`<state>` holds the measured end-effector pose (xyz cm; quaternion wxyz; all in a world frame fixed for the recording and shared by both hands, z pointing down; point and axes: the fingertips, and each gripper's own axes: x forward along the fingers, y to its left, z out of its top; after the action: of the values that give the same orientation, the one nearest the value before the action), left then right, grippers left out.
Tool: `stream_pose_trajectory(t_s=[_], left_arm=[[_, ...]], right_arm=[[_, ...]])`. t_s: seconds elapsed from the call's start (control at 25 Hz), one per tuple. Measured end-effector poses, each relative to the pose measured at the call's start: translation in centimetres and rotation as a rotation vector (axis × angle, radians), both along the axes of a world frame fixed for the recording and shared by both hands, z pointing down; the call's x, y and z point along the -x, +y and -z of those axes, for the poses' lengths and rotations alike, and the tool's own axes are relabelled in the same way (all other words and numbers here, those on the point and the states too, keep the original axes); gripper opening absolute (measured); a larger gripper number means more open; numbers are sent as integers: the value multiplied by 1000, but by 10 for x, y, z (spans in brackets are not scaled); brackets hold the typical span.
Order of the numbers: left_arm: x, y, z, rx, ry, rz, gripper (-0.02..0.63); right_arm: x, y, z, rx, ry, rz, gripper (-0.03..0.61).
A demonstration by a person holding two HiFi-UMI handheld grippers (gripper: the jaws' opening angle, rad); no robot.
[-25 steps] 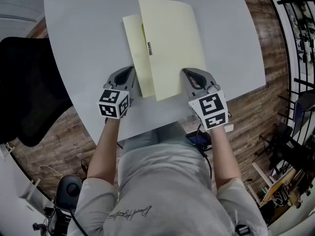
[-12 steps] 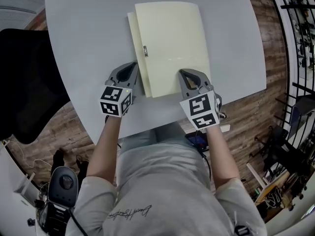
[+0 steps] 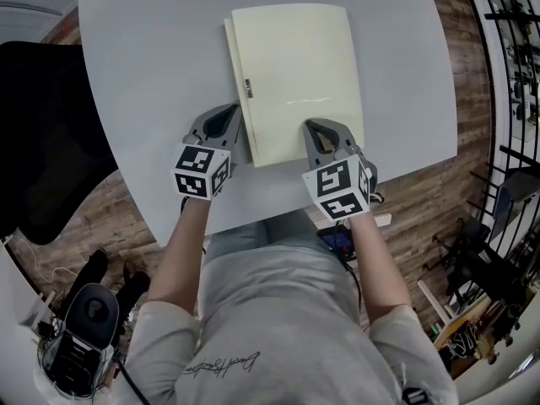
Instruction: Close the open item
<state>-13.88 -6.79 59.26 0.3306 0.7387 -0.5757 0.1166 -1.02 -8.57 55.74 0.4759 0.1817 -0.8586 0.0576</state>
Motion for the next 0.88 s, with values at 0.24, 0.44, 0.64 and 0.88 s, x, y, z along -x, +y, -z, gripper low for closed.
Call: stream_pose_trajectory(t_s=[0.24,0.44,0.64,0.88], left_arm=[[3,-5,-1,3,0,4,8],[0,-3,1,1,-10,4,8],[0,-2,3,-3,-30,2,8],[-3,-1,8,-6,-35,5,8]], right_arm=[[5,-1,-9,0,48,27,12],[4,2,-13,24,97,55,12],[4,3,-18,111,149,63,12],[3,2,-18,211,182,60,13]])
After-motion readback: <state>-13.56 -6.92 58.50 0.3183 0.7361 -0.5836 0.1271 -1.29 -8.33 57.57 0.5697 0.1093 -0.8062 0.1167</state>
